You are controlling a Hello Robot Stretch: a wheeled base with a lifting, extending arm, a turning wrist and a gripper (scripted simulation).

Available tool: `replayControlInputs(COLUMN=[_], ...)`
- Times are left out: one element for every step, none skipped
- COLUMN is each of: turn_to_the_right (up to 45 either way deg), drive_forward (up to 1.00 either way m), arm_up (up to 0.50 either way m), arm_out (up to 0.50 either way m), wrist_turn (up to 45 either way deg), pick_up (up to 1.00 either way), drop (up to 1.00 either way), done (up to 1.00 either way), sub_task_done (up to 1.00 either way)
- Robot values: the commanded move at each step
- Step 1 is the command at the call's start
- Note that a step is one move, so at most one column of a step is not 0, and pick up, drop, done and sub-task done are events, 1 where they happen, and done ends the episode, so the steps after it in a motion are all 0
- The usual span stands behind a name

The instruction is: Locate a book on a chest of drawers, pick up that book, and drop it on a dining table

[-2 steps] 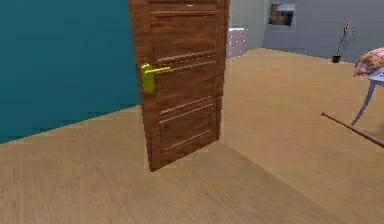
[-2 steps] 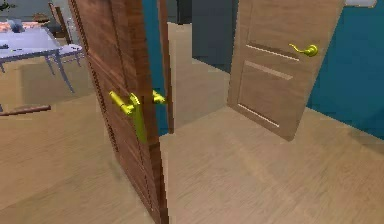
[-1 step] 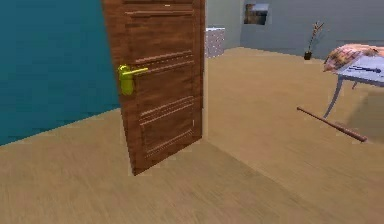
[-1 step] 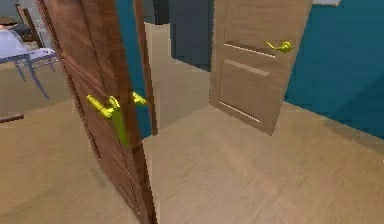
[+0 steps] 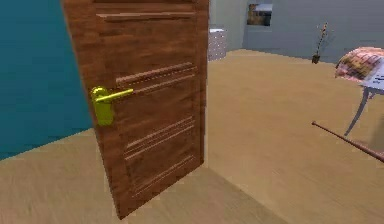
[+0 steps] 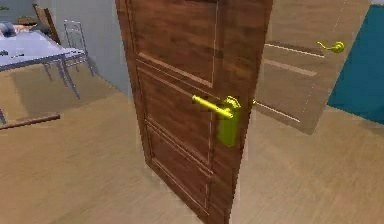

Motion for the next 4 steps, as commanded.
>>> replayControlInputs(turn_to_the_right=[36.0, 0.0, 0.0, -45.0], drive_forward=[0.0, 1.0, 0.55, 0.0], arm_up=[0.0, 0.0, 0.0, 0.0], arm_out=[0.0, 0.0, 0.0, 0.0], wrist_turn=[0.0, 0.0, 0.0, 0.0], pick_up=[0.0, 0.0, 0.0, 0.0], drop=[0.0, 0.0, 0.0, 0.0], done=[0.0, 0.0, 0.0, 0.0], sub_task_done=[0.0, 0.0, 0.0, 0.0])
